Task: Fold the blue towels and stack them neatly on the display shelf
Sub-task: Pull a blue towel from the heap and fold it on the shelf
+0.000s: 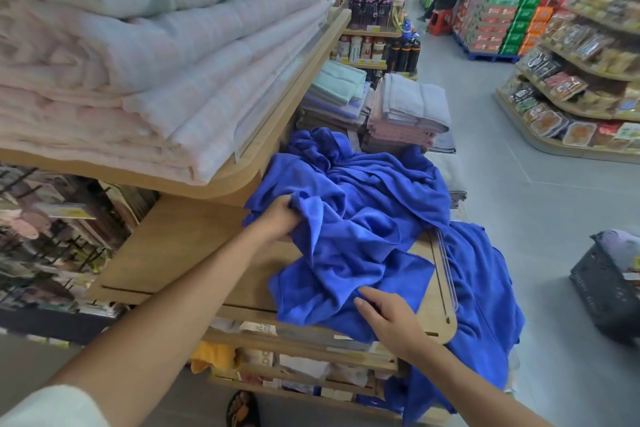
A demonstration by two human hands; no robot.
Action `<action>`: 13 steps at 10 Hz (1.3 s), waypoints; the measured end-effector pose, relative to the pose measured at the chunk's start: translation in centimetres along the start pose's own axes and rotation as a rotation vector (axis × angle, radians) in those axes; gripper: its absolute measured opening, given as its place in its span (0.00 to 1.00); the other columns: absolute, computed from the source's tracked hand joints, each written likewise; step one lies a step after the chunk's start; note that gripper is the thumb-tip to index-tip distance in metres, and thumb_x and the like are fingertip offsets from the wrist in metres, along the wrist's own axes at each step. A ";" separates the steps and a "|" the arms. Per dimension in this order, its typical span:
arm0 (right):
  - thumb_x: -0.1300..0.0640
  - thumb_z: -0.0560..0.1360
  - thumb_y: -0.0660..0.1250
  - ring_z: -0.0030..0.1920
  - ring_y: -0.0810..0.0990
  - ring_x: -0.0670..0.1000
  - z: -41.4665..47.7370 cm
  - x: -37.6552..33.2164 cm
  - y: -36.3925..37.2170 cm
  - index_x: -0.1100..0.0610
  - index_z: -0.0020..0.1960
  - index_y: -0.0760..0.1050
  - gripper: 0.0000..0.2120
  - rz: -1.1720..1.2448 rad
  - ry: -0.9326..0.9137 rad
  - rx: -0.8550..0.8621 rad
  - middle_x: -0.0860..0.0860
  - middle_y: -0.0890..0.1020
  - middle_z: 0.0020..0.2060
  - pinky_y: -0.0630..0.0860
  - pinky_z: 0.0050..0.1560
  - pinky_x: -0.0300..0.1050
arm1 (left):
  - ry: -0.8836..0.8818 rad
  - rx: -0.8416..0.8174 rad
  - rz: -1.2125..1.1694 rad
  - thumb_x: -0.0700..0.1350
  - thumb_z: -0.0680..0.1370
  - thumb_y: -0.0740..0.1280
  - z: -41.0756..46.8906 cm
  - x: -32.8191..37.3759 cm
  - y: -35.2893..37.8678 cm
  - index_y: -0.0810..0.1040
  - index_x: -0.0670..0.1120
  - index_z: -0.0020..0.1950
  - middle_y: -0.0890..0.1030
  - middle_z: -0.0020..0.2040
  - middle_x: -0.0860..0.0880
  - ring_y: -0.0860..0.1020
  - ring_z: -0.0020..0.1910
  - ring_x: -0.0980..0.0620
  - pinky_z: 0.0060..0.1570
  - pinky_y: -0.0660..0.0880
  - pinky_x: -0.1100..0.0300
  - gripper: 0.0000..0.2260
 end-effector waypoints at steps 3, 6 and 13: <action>0.52 0.75 0.61 0.31 0.63 0.47 -0.6 0.8 0.7 0.57 0.36 0.62 0.14 0.100 0.096 -0.131 0.54 0.65 0.29 0.61 0.36 0.50 | 0.321 0.005 0.162 0.41 0.80 0.67 3.1 10.1 0.3 0.75 0.53 0.44 0.79 0.44 0.53 0.80 0.49 0.49 0.49 0.81 0.56 0.08; 0.59 0.76 0.60 0.40 0.76 0.48 -0.6 0.7 0.4 0.45 0.47 0.78 0.12 0.192 0.142 -0.094 0.49 0.79 0.39 0.71 0.44 0.45 | 0.245 -0.502 0.423 0.43 0.72 0.73 2.9 4.1 5.2 0.76 0.48 0.59 0.77 0.48 0.47 0.77 0.48 0.49 0.38 0.77 0.55 0.17; 0.44 0.78 0.66 0.42 0.79 0.45 -0.4 0.2 0.0 0.44 0.49 0.78 0.05 0.158 0.090 -0.011 0.42 0.80 0.41 0.75 0.45 0.45 | 0.865 -0.269 1.328 0.58 0.72 0.67 -0.2 1.2 7.2 0.78 0.54 0.43 0.77 0.44 0.55 0.75 0.45 0.52 0.42 0.77 0.50 0.09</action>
Point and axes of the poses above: each hand's wrist, its own z-axis towards the middle knuckle, its own y-axis out of the palm, x = y × z, the point moved 7 cm from there along z, towards the middle knuckle
